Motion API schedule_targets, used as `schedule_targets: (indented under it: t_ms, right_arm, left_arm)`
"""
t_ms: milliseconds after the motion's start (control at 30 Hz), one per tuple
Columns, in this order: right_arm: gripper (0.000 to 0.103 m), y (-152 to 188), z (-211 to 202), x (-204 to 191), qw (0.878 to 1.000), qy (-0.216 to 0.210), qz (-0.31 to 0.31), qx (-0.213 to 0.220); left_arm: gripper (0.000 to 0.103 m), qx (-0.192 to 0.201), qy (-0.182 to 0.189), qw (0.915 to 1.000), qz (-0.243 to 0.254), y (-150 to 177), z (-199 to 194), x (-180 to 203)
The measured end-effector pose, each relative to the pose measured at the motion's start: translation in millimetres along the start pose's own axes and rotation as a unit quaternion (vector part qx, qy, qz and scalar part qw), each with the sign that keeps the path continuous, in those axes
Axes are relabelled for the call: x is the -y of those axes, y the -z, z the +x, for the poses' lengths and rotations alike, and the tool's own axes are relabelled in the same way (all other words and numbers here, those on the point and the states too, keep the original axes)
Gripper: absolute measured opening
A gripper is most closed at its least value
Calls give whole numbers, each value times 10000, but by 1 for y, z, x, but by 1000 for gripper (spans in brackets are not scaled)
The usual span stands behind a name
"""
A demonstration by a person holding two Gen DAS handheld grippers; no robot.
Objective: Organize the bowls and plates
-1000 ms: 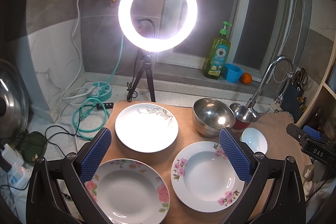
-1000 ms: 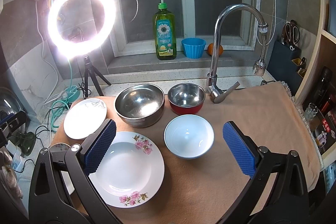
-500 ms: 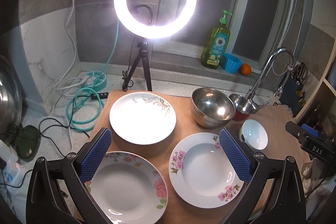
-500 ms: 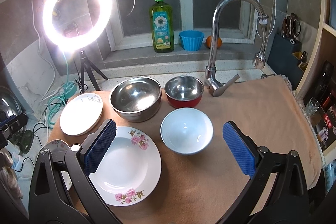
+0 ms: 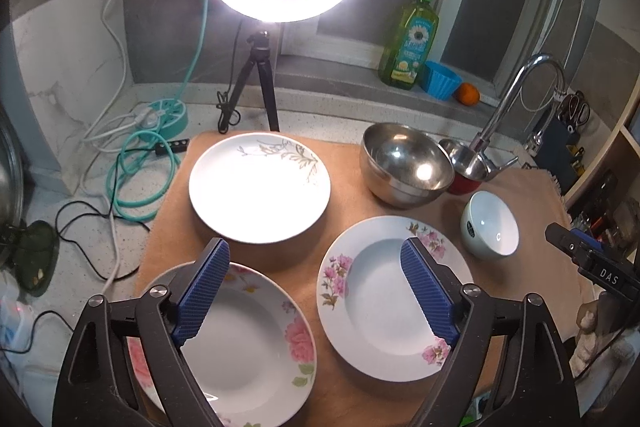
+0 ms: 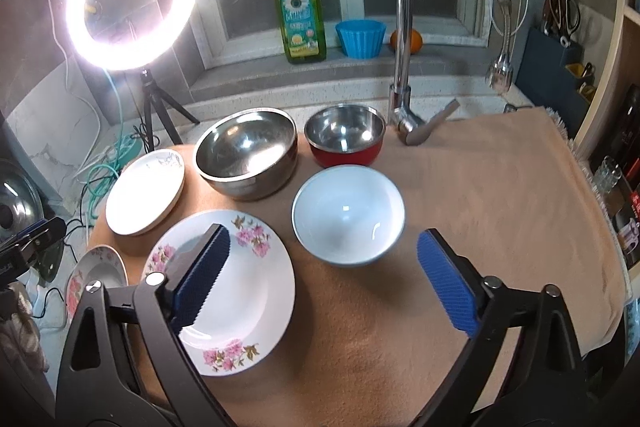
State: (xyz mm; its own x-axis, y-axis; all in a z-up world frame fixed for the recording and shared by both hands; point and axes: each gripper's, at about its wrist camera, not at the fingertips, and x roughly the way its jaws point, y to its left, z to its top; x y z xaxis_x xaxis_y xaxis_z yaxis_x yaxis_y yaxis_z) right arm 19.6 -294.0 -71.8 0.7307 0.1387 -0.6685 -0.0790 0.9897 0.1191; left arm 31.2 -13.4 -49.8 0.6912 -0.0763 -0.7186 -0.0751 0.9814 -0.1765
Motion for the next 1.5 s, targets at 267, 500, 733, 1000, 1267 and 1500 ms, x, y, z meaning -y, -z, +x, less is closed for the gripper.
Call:
schedule_targets:
  t_ms: [267,500,733,1000,1267,1500]
  right_arm:
    - [84,12,16,14,9991,-67,99,-409]
    - [60,25,36,23,9950,-424,307,-854]
    - [38,38,63,26,9839,-936,626,-1387]
    - [29,44,89,31,9718,-1244,1011,-1730]
    - [18,48,107,29,9627,-1443,1136,-1989]
    - [16,49,117,30,9573,-1573,1244,-2081]
  left_arm:
    - [77,-454,7,9989,86,11,22,3]
    - [61,-869,285,9958,16,16,41,1]
    - [47,-1286,568,9900,-134,19,63,-2]
    - [37,-1583,725,9845,-188,17,86,-5]
    - [31,-1843,794,9793,-263,15,107,-9]
    - [27,-2025,824,9752,-333,16,118,-15]
